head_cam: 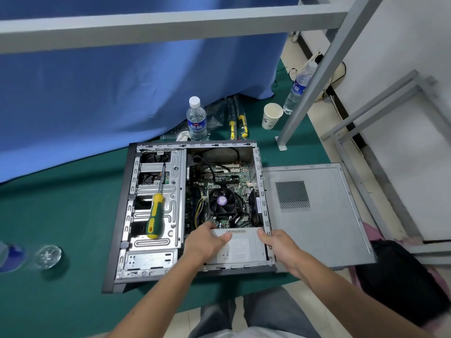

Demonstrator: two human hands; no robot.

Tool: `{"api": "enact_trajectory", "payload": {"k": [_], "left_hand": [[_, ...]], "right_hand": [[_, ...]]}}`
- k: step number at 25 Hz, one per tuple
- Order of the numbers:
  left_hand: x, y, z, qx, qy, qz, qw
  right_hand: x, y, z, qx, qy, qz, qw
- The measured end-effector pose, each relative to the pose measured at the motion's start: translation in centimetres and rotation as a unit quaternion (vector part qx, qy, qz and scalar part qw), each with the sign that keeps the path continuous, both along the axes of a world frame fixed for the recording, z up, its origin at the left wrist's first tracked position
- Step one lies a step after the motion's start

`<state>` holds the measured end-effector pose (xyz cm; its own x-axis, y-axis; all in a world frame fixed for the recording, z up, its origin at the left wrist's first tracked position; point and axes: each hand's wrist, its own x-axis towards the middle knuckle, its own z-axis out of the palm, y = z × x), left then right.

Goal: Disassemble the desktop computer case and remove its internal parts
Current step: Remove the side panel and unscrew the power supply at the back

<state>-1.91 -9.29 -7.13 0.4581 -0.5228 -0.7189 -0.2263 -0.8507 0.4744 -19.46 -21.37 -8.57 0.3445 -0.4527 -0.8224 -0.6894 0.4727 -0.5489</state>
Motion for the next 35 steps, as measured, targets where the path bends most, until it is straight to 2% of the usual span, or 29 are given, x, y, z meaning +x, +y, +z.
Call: {"api": "enact_trajectory", "payload": {"k": [3, 7, 12, 16, 18, 19, 21, 22, 23, 26, 29, 31, 35], "left_hand": [[-0.1, 0.2, -0.1, -0.009, 0.027, 0.025, 0.999], [0.1, 1.3, 0.4, -0.013, -0.01, 0.021, 1.0], [0.2, 1.1, 0.6, 0.03, -0.049, -0.009, 0.998], [0.1, 1.5, 0.5, 0.04, -0.023, -0.025, 0.999], [0.3, 1.6, 0.3, 0.04, -0.019, -0.023, 0.999], [0.3, 1.6, 0.2, 0.04, -0.024, -0.023, 0.999], [-0.1, 1.3, 0.3, 0.041, -0.04, -0.027, 0.998], [-0.3, 1.0, 0.4, 0.041, -0.049, -0.033, 0.997], [-0.4, 0.7, 0.6, 0.037, -0.06, -0.045, 0.997], [0.8, -1.5, 1.1, 0.002, -0.094, -0.053, 0.994], [2.8, -3.6, 0.8, -0.002, -0.051, 0.015, 0.999], [3.3, -4.0, -0.4, 0.037, -0.03, 0.016, 0.999], [3.3, -4.9, -1.9, 0.082, -0.038, 0.049, 0.995]], "right_hand": [[-0.3, -0.3, -0.1, 0.025, -0.02, -0.021, 0.999], [-0.3, 0.5, -0.9, 0.063, -0.059, -0.082, 0.993], [-0.1, 0.6, -1.1, 0.072, -0.059, -0.095, 0.991], [0.1, 1.2, 0.1, 0.047, -0.03, -0.043, 0.997], [0.6, 2.1, 1.0, -0.054, 0.027, 0.04, 0.997], [0.8, 2.4, 1.2, -0.156, 0.064, 0.067, 0.983], [1.2, 2.6, 2.4, -0.394, 0.077, 0.089, 0.911], [1.7, 2.5, 3.0, -0.47, 0.048, 0.118, 0.873], [2.3, 2.3, 3.4, -0.504, 0.016, 0.164, 0.848], [3.9, 2.0, 3.0, -0.481, -0.002, 0.334, 0.811], [4.0, 2.0, 1.1, -0.471, 0.038, 0.488, 0.734], [3.5, 2.1, 0.2, -0.48, 0.046, 0.513, 0.711], [3.1, 2.0, -0.8, -0.495, 0.047, 0.518, 0.696]]}}
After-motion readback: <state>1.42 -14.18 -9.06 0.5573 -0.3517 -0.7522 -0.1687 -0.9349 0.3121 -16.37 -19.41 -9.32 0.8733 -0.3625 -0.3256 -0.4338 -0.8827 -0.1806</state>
